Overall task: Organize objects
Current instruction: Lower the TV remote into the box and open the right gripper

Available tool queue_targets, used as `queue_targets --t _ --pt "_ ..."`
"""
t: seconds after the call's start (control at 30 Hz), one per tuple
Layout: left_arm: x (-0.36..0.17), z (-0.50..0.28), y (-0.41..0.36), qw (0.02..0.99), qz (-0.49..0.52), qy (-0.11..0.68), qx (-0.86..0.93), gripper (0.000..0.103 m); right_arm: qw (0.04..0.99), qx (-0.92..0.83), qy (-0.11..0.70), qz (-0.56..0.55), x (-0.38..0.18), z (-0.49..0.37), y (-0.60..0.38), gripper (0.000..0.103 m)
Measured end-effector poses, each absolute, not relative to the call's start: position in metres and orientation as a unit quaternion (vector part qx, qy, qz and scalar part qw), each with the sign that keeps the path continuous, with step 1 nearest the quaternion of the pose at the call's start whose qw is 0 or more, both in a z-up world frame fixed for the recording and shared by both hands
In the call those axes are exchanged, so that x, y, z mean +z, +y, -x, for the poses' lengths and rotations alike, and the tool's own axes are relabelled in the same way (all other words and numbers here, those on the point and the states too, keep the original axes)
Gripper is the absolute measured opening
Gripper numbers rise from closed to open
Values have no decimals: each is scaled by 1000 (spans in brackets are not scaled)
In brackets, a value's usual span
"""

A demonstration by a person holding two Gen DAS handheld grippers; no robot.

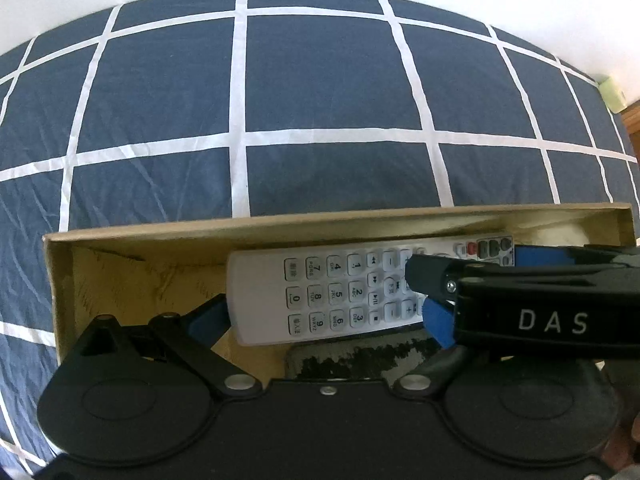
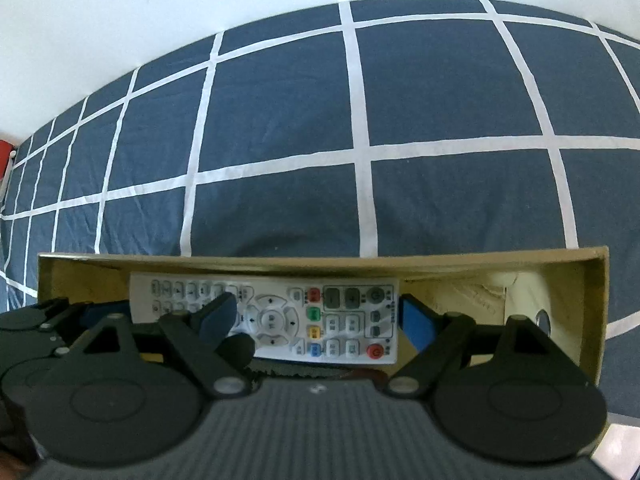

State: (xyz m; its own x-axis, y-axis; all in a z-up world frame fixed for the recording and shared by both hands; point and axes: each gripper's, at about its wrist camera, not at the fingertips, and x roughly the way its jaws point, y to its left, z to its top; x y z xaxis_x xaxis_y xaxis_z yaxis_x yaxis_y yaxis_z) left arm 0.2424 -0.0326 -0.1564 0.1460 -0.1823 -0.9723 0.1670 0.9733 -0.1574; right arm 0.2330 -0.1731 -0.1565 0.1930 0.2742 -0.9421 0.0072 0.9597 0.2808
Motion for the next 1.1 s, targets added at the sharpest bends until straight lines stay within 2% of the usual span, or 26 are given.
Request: queue_targets --t 0.6,1.1 --pt "-155 -242 -30 754 7 647 -114 102 766 83 630 -95 -154 -231 -166 89" --pt "-98 -200 -29 776 19 620 -114 102 793 102 590 -115 -96 -192 -174 89"
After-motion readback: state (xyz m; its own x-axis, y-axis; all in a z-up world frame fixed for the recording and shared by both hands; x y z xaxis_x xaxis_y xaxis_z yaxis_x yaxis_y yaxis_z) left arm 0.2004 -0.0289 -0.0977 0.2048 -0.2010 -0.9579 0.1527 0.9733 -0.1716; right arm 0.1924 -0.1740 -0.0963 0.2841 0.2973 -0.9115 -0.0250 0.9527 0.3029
